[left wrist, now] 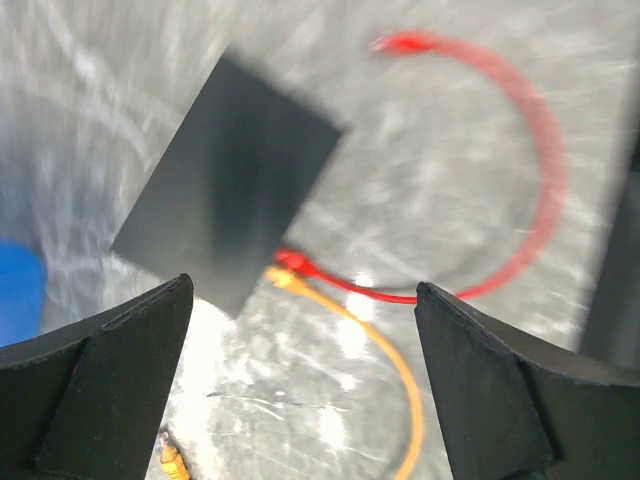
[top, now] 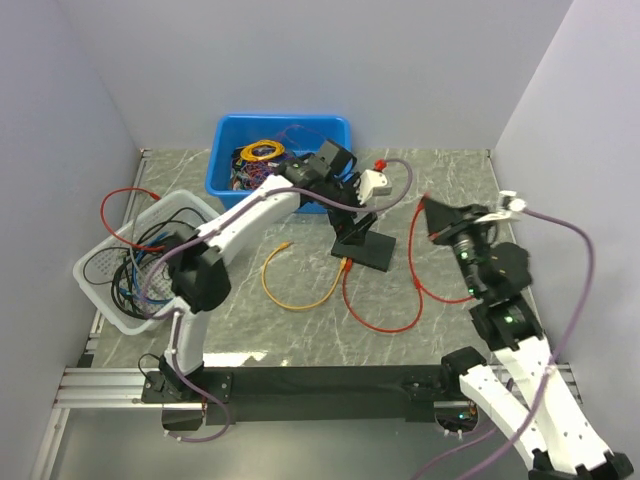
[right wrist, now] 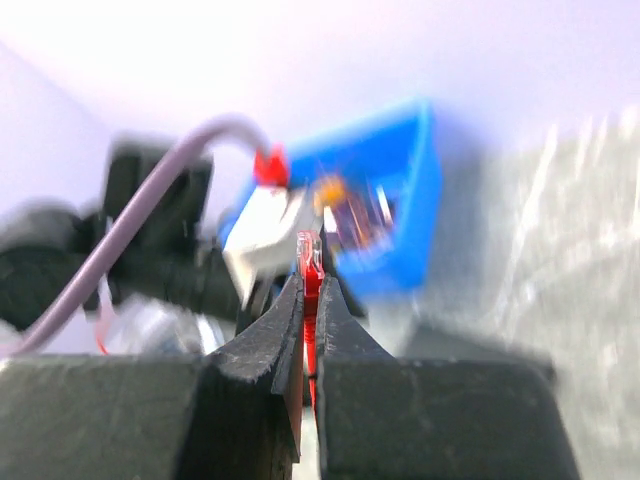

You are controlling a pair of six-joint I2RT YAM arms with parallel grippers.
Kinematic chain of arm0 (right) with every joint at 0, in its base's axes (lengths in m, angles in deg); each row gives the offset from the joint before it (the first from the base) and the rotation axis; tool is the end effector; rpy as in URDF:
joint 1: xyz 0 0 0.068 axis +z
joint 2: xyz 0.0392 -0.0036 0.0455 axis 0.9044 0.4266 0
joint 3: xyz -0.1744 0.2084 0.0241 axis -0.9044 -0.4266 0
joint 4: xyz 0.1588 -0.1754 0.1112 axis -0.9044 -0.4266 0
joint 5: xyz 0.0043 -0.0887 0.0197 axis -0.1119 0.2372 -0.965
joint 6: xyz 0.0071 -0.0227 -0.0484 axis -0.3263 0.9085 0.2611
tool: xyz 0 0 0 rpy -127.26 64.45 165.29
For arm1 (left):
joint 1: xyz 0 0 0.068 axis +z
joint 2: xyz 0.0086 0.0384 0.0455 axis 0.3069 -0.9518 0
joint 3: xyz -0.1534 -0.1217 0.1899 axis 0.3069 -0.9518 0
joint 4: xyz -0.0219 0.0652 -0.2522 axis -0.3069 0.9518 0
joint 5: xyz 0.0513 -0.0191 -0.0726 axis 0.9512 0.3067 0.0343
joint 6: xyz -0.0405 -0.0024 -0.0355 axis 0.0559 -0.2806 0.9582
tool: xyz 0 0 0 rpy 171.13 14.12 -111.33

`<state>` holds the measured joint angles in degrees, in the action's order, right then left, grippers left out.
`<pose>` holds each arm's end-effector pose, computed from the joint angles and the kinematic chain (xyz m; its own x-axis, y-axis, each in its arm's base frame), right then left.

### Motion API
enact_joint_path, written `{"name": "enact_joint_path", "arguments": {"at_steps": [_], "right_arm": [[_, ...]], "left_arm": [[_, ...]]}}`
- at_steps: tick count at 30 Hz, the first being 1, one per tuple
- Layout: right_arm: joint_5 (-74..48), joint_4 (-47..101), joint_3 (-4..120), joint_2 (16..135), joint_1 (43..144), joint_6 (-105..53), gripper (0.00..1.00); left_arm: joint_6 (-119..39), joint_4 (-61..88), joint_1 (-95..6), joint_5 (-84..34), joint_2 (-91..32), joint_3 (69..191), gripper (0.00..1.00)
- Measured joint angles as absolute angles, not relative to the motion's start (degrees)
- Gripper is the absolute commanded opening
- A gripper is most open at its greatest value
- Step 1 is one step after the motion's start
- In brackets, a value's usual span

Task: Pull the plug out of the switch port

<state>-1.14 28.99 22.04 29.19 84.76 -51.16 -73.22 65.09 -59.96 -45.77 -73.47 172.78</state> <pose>0.1413 0.0487 0.3576 -0.0517 0.5400 -0.8401 -0.2897 0.7969 0.5301 0.3304 -0.3218 0.2984 -0.2627 0.6702 -0.6942 0.9633 0.2230 -0.1493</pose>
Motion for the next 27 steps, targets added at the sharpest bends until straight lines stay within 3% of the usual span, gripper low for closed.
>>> {"name": "enact_joint_path", "arguments": {"at_steps": [6,13,22,24,25,26,27], "right_arm": [[3.62,31.83,31.39,29.08,84.87,-50.87,0.00],[5.85,38.54,33.01,35.16,87.21,-53.34,0.00],[7.62,42.01,34.96,40.69,93.65,-53.17,0.00],[7.84,42.76,35.24,40.51,94.13,-52.84,0.00],[7.93,43.20,35.35,40.38,94.22,-52.75,0.00],[8.08,43.41,35.37,40.23,94.24,-52.66,0.00],[8.21,43.48,35.37,40.08,94.24,-52.53,0.00]], "left_arm": [[-72.52,67.98,-62.45,-55.99,-61.86,175.05,0.99],[-56.70,59.59,-63.76,-64.23,-54.58,176.56,0.99],[-45.07,54.08,-65.35,-55.84,-60.77,176.21,0.99],[-44.37,53.86,-65.35,-54.05,-62.30,176.23,0.85],[-44.00,53.79,-65.31,-53.33,-62.80,176.23,0.62],[-43.41,53.77,-65.25,-52.78,-63.20,176.23,0.49],[-43.19,53.62,-65.20,-52.32,-63.41,176.23,0.10]]}}
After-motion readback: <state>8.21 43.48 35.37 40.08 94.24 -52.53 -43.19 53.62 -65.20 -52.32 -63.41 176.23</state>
